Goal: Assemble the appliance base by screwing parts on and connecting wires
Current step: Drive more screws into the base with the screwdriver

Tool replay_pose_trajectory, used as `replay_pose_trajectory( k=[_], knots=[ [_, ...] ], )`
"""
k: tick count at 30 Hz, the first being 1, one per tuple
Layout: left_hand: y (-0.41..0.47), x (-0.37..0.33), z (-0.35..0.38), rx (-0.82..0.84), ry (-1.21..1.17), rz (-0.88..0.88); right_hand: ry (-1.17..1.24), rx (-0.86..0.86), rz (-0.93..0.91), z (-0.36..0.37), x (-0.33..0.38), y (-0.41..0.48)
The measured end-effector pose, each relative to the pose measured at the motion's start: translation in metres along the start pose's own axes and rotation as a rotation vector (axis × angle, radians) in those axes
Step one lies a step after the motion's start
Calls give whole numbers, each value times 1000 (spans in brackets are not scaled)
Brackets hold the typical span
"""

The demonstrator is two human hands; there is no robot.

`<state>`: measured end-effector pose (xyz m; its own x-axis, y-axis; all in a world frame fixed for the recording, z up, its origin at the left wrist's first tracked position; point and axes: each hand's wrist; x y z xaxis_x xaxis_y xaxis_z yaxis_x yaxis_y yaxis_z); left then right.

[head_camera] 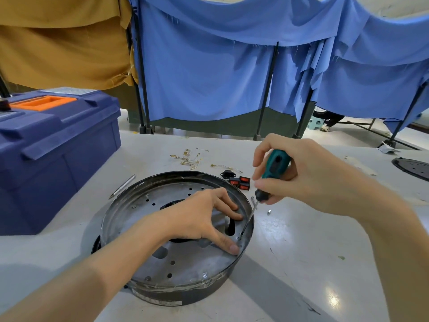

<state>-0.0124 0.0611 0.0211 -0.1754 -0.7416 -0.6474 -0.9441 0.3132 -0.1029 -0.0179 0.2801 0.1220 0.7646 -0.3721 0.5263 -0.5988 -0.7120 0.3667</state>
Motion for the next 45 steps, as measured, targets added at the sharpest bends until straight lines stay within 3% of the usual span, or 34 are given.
replay_pose_trajectory(
  k=[11, 32, 39, 45],
  knots=[
    [0, 0, 1, -10, -78, 6, 50, -26, -167, 13, 7, 1],
    [-3, -4, -2, 22, -15, 21, 57, -216, -236, 33, -2, 7],
    [-10, -14, -8, -82, -268, 82, -139, -321, -262, 36, 6, 14],
    [-14, -44, -14, -157, -541, 248, -284, -446, -235, 37, 5, 12]
  ],
)
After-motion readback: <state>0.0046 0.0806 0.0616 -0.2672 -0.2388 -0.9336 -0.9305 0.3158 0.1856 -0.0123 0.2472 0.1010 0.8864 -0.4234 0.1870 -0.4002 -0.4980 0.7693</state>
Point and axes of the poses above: each hand's wrist, its own y-axis towards the middle knuckle, its own z-axis out of the palm, x = y × z, and after that the axes turned 9 degrees about -z, right-handed
